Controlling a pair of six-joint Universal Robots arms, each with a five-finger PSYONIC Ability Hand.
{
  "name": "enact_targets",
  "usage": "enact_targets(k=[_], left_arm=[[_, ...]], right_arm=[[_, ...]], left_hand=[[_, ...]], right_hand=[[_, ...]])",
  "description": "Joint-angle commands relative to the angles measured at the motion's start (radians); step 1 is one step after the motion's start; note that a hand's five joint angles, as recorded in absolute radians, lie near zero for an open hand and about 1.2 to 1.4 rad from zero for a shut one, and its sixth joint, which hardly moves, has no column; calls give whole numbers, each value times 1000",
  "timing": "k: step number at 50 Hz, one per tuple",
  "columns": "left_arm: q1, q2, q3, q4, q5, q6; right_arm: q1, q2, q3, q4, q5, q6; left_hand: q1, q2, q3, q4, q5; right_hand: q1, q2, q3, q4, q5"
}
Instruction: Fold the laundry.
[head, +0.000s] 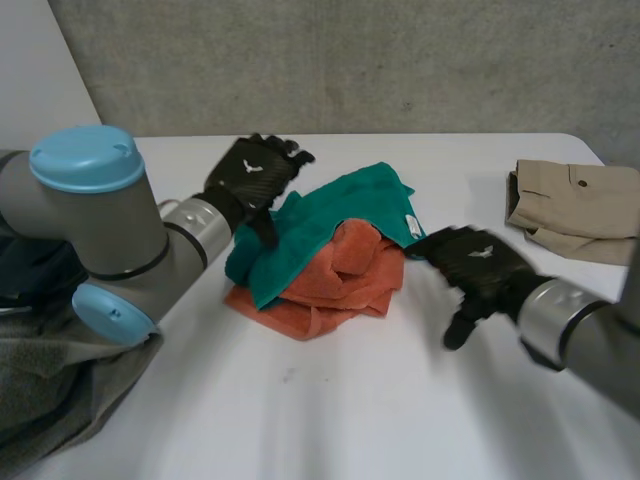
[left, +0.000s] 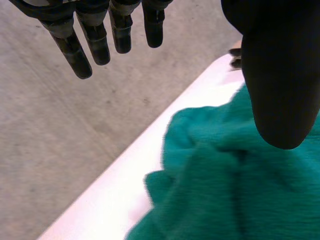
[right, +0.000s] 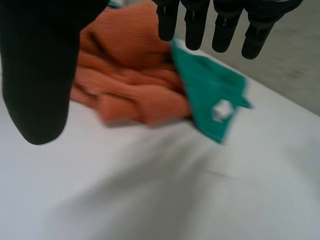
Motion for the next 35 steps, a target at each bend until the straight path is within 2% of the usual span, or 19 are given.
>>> enact_targets(k=[1, 3, 4, 8, 15, 26, 28, 30, 33, 35], left_arm=[[45, -69, 52, 49, -23, 59], [48, -95, 66, 40, -25, 74], [51, -118, 76, 29, -26, 88], [54, -169, 102, 20, -19, 119], [49, -218, 132, 14, 6, 129], [43, -264, 145, 17, 58, 125], [45, -273, 150, 17, 58, 125], [46, -281, 156, 20, 56, 120], [55, -286, 178, 23, 50, 106], [66, -279, 201, 28, 38, 93]], right_arm=[[230, 97, -51, -86, 111, 12], [265, 134, -76, -127, 166, 26], [296, 169, -100, -161, 219, 41], [358, 237, -145, -238, 316, 46], [393, 346, -221, -322, 366, 23], [401, 498, -333, -424, 428, -37], [401, 527, -359, -439, 436, -52], [399, 546, -375, -447, 438, -61], [396, 578, -402, -451, 441, -80], [390, 581, -416, -451, 447, -86]], left_hand=[[-13, -30, -35, -26, -47], [-13, -30, -35, -26, -47], [11, -6, -11, -3, -23], [82, 65, 60, 68, 47], [237, 220, 215, 224, 203], [994, 977, 972, 981, 960], [1208, 1191, 1186, 1195, 1174], [1209, 1192, 1187, 1195, 1175], [1209, 1192, 1187, 1195, 1175], [1209, 1192, 1187, 1195, 1175]], right_hand=[[-4, 12, 17, 19, 2], [5, 21, 25, 28, 10], [14, 29, 34, 36, 19], [11, 27, 31, 33, 16], [14, 30, 34, 36, 19], [172, 188, 193, 195, 178], [281, 296, 301, 303, 286], [337, 352, 357, 359, 342], [758, 774, 778, 781, 763], [1166, 1181, 1186, 1188, 1171]])
